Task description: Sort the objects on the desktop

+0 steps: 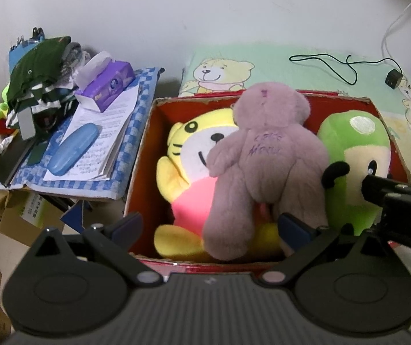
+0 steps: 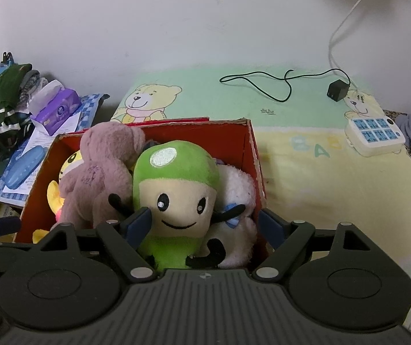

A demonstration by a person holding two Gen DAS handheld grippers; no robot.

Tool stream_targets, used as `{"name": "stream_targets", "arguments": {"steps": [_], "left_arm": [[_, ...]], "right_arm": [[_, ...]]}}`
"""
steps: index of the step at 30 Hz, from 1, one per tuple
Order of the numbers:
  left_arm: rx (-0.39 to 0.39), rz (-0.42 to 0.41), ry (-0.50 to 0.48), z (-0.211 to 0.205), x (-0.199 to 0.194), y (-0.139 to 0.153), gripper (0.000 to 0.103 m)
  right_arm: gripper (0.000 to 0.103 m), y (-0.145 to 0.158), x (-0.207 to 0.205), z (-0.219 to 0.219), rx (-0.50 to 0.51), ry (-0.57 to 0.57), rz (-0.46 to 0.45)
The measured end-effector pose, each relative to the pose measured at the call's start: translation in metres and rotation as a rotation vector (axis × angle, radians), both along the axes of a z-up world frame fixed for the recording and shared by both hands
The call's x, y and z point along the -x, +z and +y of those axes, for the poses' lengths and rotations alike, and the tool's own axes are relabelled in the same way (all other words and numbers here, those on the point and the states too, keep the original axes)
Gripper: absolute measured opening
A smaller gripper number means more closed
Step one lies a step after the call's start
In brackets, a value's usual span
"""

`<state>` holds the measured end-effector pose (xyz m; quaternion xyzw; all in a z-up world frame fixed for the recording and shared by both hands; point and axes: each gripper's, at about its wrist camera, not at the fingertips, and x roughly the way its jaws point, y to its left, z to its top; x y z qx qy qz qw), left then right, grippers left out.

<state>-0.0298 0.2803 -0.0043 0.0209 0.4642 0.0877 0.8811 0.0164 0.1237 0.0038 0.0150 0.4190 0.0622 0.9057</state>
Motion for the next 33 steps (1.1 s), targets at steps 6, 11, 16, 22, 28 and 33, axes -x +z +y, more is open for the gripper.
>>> {"name": "stream_targets", "arguments": {"steps": [6, 11, 16, 22, 28, 33], "left_arm": [[-0.011, -0.011, -0.006, -0.002, 0.004, 0.002, 0.101], [-0.008, -0.014, -0.007, -0.002, 0.007, 0.002, 0.101], [0.009, -0.017, -0.009, 0.001, 0.008, 0.001, 0.101], [0.013, -0.017, -0.009, 0.001, 0.010, 0.001, 0.101], [0.019, -0.029, -0.008, 0.000, 0.013, 0.003, 0.100], [0.028, -0.048, -0.014, -0.001, 0.015, 0.008, 0.099]], "right_arm": [[0.083, 0.001, 0.006, -0.001, -0.002, -0.005, -0.009], [0.083, 0.001, 0.008, -0.003, -0.002, -0.012, -0.012], [0.083, 0.001, 0.010, -0.005, -0.001, -0.020, -0.017], [0.083, 0.002, 0.013, -0.007, -0.005, -0.021, -0.019], [0.083, 0.004, 0.016, -0.007, -0.010, -0.018, -0.026], [0.083, 0.005, 0.016, -0.009, -0.016, -0.019, -0.031]]}}
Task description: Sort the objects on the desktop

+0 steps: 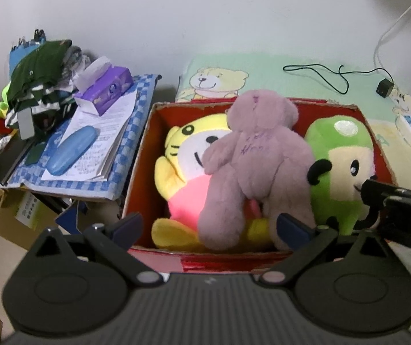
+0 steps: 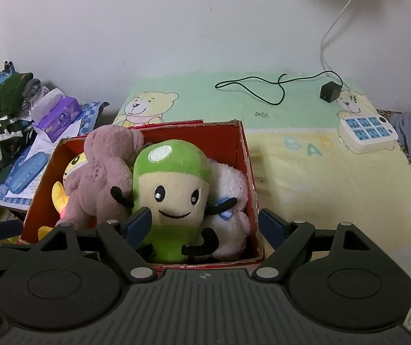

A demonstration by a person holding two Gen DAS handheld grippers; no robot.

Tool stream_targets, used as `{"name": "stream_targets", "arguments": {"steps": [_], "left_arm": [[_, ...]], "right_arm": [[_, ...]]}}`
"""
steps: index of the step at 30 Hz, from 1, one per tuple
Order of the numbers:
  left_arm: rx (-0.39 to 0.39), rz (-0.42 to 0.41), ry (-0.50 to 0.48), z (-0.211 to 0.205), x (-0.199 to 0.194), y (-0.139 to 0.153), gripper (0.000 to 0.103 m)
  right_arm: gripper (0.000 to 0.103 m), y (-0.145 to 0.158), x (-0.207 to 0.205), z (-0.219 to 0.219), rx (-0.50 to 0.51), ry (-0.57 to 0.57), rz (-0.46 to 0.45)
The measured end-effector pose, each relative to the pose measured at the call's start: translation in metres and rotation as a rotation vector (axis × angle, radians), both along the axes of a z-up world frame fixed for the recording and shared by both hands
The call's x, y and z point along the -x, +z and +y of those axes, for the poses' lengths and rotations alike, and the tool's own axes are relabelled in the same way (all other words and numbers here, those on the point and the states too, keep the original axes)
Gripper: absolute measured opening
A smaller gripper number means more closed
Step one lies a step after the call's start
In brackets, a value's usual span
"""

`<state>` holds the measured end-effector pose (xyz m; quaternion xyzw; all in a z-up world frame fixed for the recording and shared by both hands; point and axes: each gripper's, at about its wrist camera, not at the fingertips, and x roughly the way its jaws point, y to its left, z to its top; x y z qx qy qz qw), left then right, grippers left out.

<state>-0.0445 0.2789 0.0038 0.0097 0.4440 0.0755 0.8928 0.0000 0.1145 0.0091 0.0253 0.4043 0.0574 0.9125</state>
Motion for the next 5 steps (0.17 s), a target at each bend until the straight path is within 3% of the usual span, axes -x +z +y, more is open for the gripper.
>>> {"name": "stream_targets", "arguments": {"steps": [5], "left_arm": [[0.001, -0.032, -0.024, -0.0055, 0.0017, 0.0063, 0.099]], "right_arm": [[0.083, 0.0008, -0.0013, -0.0036, -0.009, -0.005, -0.001]]}}
